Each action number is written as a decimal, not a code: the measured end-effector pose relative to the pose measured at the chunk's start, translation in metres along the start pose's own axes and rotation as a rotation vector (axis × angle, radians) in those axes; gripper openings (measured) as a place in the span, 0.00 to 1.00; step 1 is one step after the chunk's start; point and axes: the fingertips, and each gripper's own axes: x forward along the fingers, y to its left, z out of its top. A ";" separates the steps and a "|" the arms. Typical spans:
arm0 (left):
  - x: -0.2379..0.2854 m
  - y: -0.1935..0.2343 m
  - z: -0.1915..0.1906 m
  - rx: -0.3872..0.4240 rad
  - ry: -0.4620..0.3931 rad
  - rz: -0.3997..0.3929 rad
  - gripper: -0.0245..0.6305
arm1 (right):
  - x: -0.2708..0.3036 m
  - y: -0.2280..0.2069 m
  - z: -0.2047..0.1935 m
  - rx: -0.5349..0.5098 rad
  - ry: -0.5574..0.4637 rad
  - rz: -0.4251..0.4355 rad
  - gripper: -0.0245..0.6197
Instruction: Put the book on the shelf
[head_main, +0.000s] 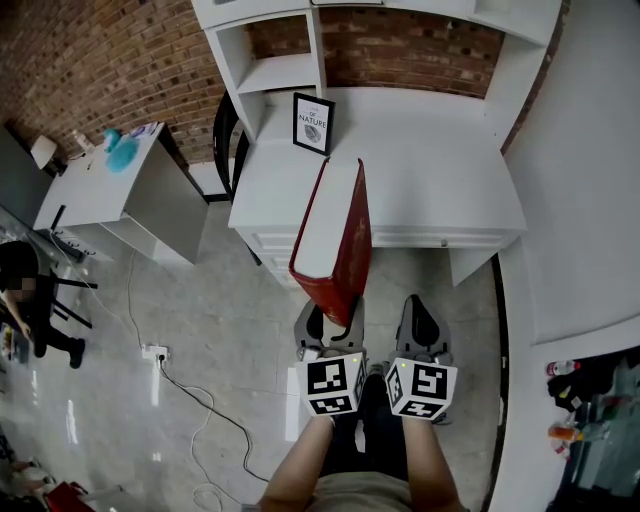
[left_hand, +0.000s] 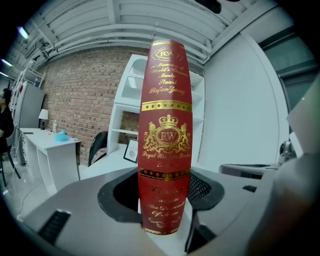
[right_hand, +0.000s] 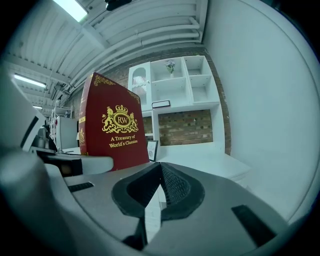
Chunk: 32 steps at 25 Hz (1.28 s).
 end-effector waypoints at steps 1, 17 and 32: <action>0.007 -0.002 0.000 0.000 0.004 0.002 0.41 | 0.006 -0.006 0.002 -0.002 -0.002 0.001 0.06; 0.102 -0.022 0.020 -0.034 0.007 0.070 0.41 | 0.090 -0.069 0.030 -0.001 -0.001 0.055 0.06; 0.139 -0.019 0.028 -0.017 0.012 0.099 0.41 | 0.135 -0.082 0.036 0.020 0.001 0.089 0.06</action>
